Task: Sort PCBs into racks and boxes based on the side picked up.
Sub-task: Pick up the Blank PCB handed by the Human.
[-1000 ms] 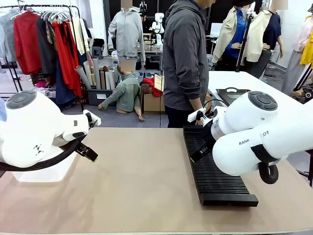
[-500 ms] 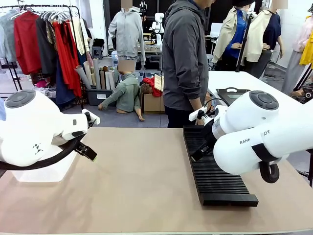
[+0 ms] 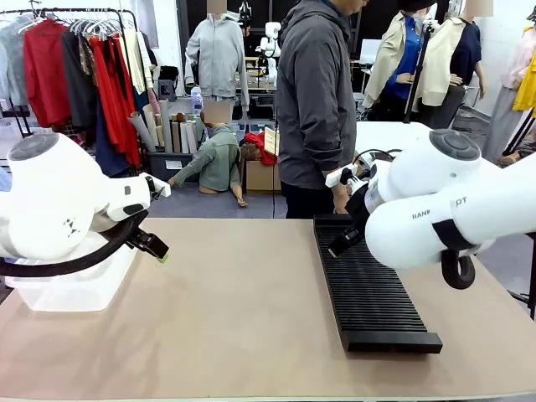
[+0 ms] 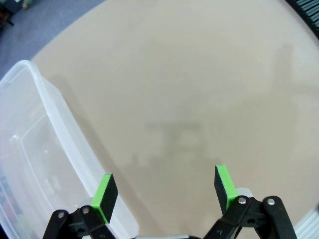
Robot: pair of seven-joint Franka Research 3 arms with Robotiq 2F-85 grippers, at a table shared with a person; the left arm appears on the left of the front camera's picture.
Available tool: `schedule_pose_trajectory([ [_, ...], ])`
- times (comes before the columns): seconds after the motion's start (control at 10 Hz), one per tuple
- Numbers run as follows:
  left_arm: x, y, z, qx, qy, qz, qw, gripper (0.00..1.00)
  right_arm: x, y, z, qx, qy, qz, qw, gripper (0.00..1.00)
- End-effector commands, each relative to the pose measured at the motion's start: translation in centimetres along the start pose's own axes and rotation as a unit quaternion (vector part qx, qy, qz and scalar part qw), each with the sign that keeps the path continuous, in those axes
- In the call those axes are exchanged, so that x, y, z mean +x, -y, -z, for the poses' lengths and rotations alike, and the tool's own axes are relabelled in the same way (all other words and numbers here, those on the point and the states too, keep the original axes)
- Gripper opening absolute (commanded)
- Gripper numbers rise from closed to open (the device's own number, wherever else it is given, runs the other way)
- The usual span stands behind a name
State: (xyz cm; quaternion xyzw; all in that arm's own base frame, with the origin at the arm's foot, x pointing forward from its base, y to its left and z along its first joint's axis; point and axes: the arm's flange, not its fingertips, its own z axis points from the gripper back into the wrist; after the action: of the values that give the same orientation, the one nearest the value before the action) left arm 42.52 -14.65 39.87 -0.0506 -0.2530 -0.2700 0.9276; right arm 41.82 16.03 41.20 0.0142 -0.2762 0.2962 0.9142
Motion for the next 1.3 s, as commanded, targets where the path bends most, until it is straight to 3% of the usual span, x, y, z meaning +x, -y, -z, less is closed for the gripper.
schedule_pose_trajectory([
  [0.0, 1.4, -2.5, -2.0, -0.042, -0.017, -0.007, 0.999, 1.0, 1.6, 1.5, -2.6, 0.033, -0.017, 0.045, 0.998, 1.0],
  [0.3, 4.4, -5.8, -5.7, -0.167, -0.052, -0.022, 0.984, 1.0, 3.4, 3.7, -6.0, 0.103, -0.048, 0.114, 0.987, 1.0],
  [0.5, 4.9, -8.3, -6.9, -0.278, -0.041, -0.053, 0.958, 1.0, 3.3, 6.6, -7.2, 0.233, -0.031, 0.159, 0.959, 1.0],
  [0.8, 4.2, -10.6, -7.0, -0.379, -0.032, -0.109, 0.918, 1.0, 2.2, 11.0, -7.4, 0.351, -0.018, 0.205, 0.914, 1.0],
  [1.0, 2.4, -12.4, -8.0, -0.428, 0.007, -0.153, 0.891, 1.0, 0.1, 13.6, -8.4, 0.404, 0.03, 0.23, 0.885, 1.0],
  [1.2, -1.1, -15.6, -10.3, -0.46, 0.08, -0.201, 0.861, 1.0, -3.1, 16.6, -9.8, 0.439, 0.087, 0.266, 0.854, 1.0],
])
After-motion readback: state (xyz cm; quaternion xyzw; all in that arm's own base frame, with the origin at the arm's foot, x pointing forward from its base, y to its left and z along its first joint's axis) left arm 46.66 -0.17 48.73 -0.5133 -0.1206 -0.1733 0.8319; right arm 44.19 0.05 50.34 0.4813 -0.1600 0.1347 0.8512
